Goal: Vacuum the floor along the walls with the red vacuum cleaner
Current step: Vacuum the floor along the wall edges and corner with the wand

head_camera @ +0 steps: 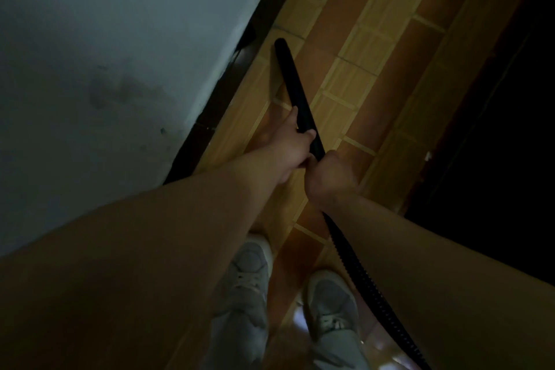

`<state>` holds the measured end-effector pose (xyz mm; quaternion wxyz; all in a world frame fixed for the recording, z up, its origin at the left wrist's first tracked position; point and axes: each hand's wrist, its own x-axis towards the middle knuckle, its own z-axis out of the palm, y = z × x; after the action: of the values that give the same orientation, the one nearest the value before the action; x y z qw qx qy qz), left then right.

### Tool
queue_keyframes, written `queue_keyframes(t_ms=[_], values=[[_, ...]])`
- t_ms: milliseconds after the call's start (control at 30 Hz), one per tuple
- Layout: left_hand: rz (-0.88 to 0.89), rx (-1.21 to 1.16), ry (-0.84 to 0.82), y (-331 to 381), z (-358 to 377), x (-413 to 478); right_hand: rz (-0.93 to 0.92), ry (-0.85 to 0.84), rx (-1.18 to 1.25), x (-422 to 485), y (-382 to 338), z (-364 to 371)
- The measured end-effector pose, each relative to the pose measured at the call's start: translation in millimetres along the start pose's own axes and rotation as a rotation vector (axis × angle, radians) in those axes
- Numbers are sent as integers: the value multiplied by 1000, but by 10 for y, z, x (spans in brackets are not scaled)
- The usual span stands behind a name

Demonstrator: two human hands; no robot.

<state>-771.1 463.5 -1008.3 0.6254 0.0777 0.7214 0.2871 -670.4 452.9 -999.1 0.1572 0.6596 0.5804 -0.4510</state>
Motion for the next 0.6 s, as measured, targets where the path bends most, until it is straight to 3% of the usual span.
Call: queue_keyframes(t_ms=[333, 600], values=[[49, 89, -33, 333, -55, 252, 69, 41, 114, 291, -257, -97], [-32, 56, -13, -8, -96, -240, 40, -66, 111, -207, -21, 17]])
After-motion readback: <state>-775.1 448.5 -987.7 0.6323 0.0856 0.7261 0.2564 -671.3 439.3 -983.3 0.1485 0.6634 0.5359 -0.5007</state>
